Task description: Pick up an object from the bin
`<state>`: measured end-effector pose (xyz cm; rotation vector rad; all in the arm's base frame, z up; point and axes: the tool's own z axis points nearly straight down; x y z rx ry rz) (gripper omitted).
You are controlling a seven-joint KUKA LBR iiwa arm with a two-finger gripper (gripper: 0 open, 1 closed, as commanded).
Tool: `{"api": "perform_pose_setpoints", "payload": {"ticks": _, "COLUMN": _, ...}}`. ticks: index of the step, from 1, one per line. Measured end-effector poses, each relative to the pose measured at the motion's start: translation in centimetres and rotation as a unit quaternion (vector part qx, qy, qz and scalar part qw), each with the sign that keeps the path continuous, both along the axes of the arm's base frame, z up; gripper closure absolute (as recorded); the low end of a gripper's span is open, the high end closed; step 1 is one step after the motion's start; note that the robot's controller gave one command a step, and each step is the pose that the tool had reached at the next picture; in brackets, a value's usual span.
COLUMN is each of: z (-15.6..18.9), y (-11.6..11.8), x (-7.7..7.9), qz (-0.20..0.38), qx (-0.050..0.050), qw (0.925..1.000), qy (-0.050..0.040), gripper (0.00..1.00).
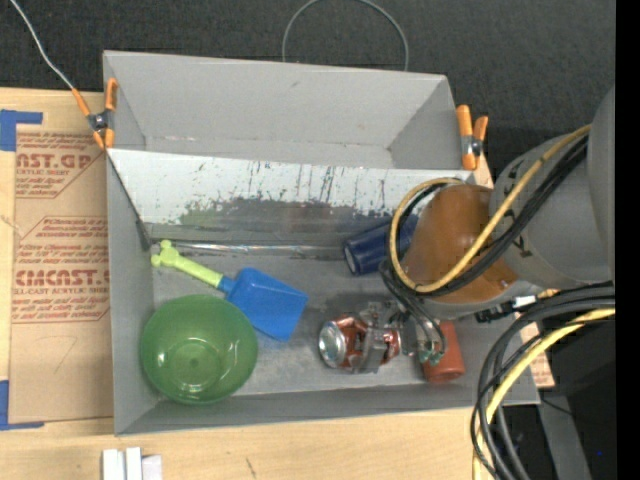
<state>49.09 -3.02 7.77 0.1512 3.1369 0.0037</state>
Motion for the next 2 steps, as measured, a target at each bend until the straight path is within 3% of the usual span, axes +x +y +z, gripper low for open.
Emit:
{"api": "perform_pose_setpoints", "payload": {"ticks": 1, "z": 0.0, "y": 0.0, "x": 0.0, "qz": 0.0, "qx": 0.0, "qw": 1.0, "qy": -0.0001, "gripper": 1.0}}
{"api": "perform_pose_setpoints", "payload": {"ticks": 2, "z": 8.2, "y": -0.4, "x": 0.4, "qz": -0.008, "qx": 0.0, "qw": 1.0, "qy": 0.0022, "gripper": 1.0}}
